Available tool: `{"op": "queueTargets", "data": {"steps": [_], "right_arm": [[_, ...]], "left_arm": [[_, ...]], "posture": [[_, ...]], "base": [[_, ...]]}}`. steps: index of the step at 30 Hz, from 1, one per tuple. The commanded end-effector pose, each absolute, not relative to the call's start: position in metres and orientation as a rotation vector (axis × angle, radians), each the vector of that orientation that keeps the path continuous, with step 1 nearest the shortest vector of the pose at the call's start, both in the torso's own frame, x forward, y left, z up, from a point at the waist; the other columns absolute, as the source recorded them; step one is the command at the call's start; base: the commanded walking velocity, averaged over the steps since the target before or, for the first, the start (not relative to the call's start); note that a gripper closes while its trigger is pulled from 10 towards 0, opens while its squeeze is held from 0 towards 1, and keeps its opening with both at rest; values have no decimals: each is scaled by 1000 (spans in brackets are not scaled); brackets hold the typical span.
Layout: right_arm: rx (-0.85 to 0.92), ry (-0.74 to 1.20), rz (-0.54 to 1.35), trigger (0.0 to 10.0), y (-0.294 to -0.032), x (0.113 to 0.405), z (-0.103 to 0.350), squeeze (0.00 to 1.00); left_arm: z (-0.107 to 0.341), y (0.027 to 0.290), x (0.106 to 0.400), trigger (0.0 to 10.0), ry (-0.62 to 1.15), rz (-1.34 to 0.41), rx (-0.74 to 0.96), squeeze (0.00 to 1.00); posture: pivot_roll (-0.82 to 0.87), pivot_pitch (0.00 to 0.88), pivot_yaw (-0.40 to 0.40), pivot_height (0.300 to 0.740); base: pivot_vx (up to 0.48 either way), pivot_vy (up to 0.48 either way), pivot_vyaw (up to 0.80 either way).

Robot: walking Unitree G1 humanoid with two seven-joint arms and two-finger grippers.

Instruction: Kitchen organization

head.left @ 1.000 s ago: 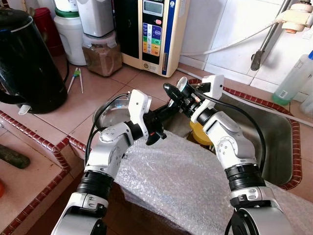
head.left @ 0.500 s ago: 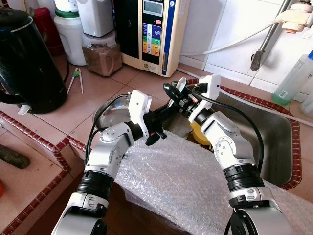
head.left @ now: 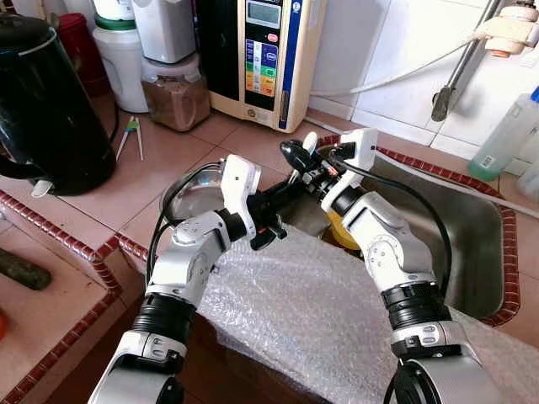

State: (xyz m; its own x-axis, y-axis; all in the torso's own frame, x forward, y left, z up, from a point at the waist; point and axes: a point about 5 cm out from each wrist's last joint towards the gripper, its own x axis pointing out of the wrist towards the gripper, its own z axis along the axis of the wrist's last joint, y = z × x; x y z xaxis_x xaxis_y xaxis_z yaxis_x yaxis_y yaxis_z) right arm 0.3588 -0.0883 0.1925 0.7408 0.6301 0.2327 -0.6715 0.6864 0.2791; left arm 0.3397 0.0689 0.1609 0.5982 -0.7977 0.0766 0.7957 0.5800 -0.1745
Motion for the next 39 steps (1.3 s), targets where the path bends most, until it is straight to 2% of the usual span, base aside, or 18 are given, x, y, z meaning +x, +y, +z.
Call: {"op": "queueTargets", "data": {"steps": [1,2,3,4,5,14,22,30,37,39], "right_arm": [[316,-128,659,0,-104,363,194,0],[316,-128,658,0,-104,363,194,0],[315,-129,656,0,-104,363,194,0],[315,-129,655,0,-104,363,194,0],[315,-129,652,0,-104,363,194,0],[307,-143,610,0,-108,366,196,0],[226,-199,425,0,-130,377,205,0],[252,-176,362,0,-139,380,202,0],[246,-147,354,0,-136,381,193,0],[123,-179,265,0,-146,383,194,0]], "left_arm": [[163,73,343,4275,9,-904,-175,0],[162,74,344,4275,14,-898,-175,0],[162,74,344,9373,19,-888,-173,847],[161,75,345,9373,21,-881,-172,847],[161,75,345,10000,25,-880,-172,1000],[158,77,347,10000,34,-851,-158,1000],[157,77,347,10000,41,-855,-146,1000],[155,75,346,10000,48,-863,-135,1000],[153,75,345,10000,58,-860,-111,1000],[151,76,345,10000,67,-857,-104,1000]], "posture": [[-33,17,-45,740],[-33,17,-45,740],[-33,16,-46,740],[-33,16,-46,740],[-33,17,-46,740],[-32,16,-47,740],[-30,13,-45,740],[-31,12,-46,740],[-28,11,-47,740],[-28,12,-47,740]], "base": [[0,0,0],[0,0,0],[0,0,0],[0,0,0],[0,0,0],[0,0,0],[0,0,0],[0,0,0],[0,0,0],[0,0,0]]}}
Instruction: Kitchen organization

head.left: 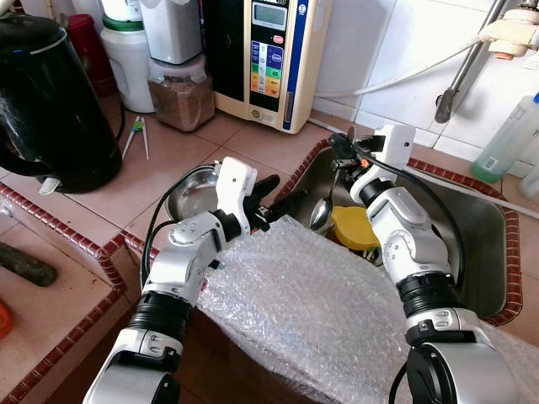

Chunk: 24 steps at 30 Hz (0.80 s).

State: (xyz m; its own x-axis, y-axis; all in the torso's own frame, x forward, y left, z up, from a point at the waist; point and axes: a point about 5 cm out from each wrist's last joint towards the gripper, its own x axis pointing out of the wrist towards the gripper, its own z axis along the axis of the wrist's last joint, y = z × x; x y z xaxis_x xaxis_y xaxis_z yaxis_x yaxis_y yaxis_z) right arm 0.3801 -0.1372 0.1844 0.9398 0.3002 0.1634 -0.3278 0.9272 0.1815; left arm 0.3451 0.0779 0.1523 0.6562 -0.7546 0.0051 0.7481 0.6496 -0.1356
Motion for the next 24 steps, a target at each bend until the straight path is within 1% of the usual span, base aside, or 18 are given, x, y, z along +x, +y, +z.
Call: {"op": "queueTargets", "data": {"steps": [1,2,4,6,11,14,15,16,17,18,24], "right_arm": [[123,-179,265,0,-146,383,194,0],[57,-179,236,0,-150,384,193,0],[-10,-173,213,0,-153,384,191,0],[-156,-143,169,0,-160,384,183,0],[-217,-73,112,0,-173,384,167,0],[-217,26,81,0,-178,383,150,0],[-207,49,83,706,-178,383,146,0],[-195,85,93,8078,-177,382,139,757],[-194,98,98,8078,-176,381,137,757],[-187,105,104,10000,-175,381,135,1000],[-169,125,115,10000,-171,381,130,1000]], "left_arm": [[151,76,345,10000,67,-857,-104,1000],[150,76,345,10000,73,-855,-101,1000],[149,76,344,10000,80,-858,-100,1000],[146,75,343,10000,94,-862,-93,1000],[144,75,342,10000,109,-870,-80,1000],[142,75,341,10000,126,-890,-52,1000],[142,76,341,10000,126,-892,-48,1000],[143,76,341,10000,123,-890,-48,1000],[143,76,342,10000,121,-887,-50,1000],[144,76,342,10000,118,-884,-50,1000],[145,78,344,10000,114,-870,-38,1000]], "posture": [[-28,12,-47,740],[-29,13,-50,740],[-31,14,-52,740],[-31,15,-52,740],[-33,18,-54,740],[-32,19,-52,740],[-32,19,-52,740],[-32,18,-51,740],[-32,18,-51,740],[-32,18,-51,740],[-31,20,-50,740]], "base": [[0,0,0],[0,0,0],[0,0,0],[0,0,0],[0,0,0],[0,0,0],[0,0,0],[0,0,0],[0,0,0],[0,0,0],[0,0,0]]}}
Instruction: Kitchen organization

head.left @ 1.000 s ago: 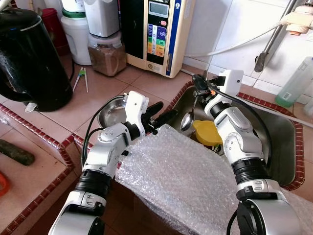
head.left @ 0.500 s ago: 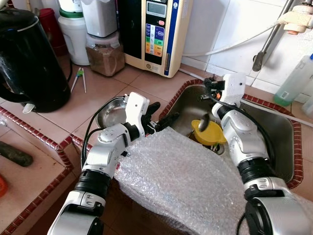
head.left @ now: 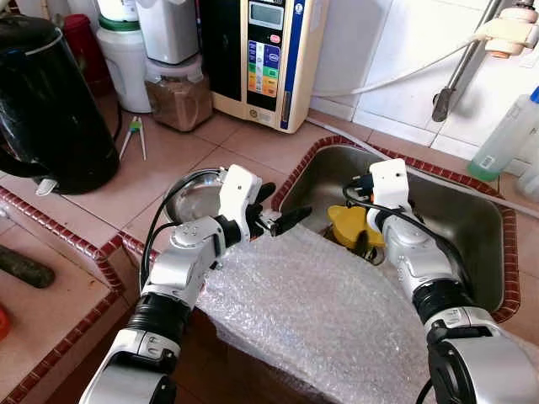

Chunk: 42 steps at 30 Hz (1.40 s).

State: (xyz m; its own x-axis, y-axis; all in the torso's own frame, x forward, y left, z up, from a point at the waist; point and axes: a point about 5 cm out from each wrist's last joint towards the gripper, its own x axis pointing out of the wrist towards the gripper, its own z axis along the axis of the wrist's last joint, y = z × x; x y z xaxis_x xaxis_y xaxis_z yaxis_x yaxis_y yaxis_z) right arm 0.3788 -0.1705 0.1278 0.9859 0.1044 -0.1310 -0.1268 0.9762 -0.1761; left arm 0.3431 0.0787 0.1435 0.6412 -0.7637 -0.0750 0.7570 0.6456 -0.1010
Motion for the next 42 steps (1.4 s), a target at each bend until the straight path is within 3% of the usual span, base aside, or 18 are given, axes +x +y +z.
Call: {"op": "queueTargets", "data": {"steps": [1,11,29,42], "right_arm": [[-157,130,117,10000,-170,381,129,1000],[-116,133,109,10000,-170,382,129,1000],[-49,30,155,10000,-159,384,143,1000],[-46,13,191,10000,-153,383,144,1000]], "left_arm": [[145,78,344,10000,114,-867,-35,1000],[145,86,350,10000,118,-790,36,1000],[159,151,386,10000,50,-131,-19,1000],[145,171,386,10000,117,-1,21,1000]], "posture": [[-31,20,-50,740],[-27,20,-49,740],[-25,20,-47,740],[-22,14,-47,740]], "base": [[0,0,0],[0,0,0],[0,0,0],[0,0,0]]}}
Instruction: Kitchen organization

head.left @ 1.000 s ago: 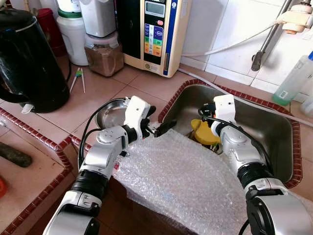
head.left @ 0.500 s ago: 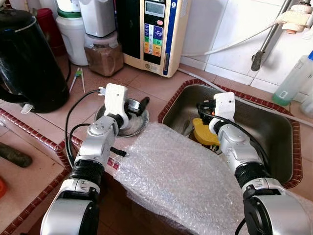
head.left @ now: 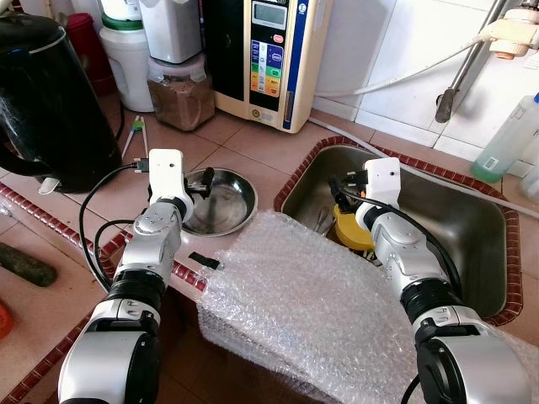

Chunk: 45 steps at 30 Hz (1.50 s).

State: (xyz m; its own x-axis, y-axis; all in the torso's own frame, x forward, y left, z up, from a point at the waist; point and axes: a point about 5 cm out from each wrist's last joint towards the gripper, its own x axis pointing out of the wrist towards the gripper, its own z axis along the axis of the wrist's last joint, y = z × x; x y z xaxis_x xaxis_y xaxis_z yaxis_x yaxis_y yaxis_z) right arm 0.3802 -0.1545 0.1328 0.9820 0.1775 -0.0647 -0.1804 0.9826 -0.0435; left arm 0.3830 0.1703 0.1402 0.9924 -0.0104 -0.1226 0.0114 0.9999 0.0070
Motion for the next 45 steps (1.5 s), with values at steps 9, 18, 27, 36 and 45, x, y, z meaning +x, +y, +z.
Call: {"op": "queueTargets", "data": {"steps": [9,18,27,36,45], "right_arm": [[-42,7,206,10000,-151,383,145,1000],[-49,-19,238,10000,-150,383,152,984],[-142,-113,442,10000,-130,374,172,0],[-164,-125,548,10000,-120,367,176,0],[-159,-114,571,10000,-115,365,179,0]], "left_arm": [[145,180,387,10000,128,40,44,988],[155,180,386,10000,160,-32,51,0],[164,198,372,10000,185,-35,71,0],[170,212,352,10000,203,-33,35,0],[145,199,340,0,331,-134,-71,0]], "posture": [[-23,15,-48,740],[-24,27,-52,740],[-23,38,-46,740],[-5,52,-45,740],[-8,50,-44,740]], "base": [[0,0,0],[0,0,0],[0,0,0],[0,0,0],[0,0,0]]}}
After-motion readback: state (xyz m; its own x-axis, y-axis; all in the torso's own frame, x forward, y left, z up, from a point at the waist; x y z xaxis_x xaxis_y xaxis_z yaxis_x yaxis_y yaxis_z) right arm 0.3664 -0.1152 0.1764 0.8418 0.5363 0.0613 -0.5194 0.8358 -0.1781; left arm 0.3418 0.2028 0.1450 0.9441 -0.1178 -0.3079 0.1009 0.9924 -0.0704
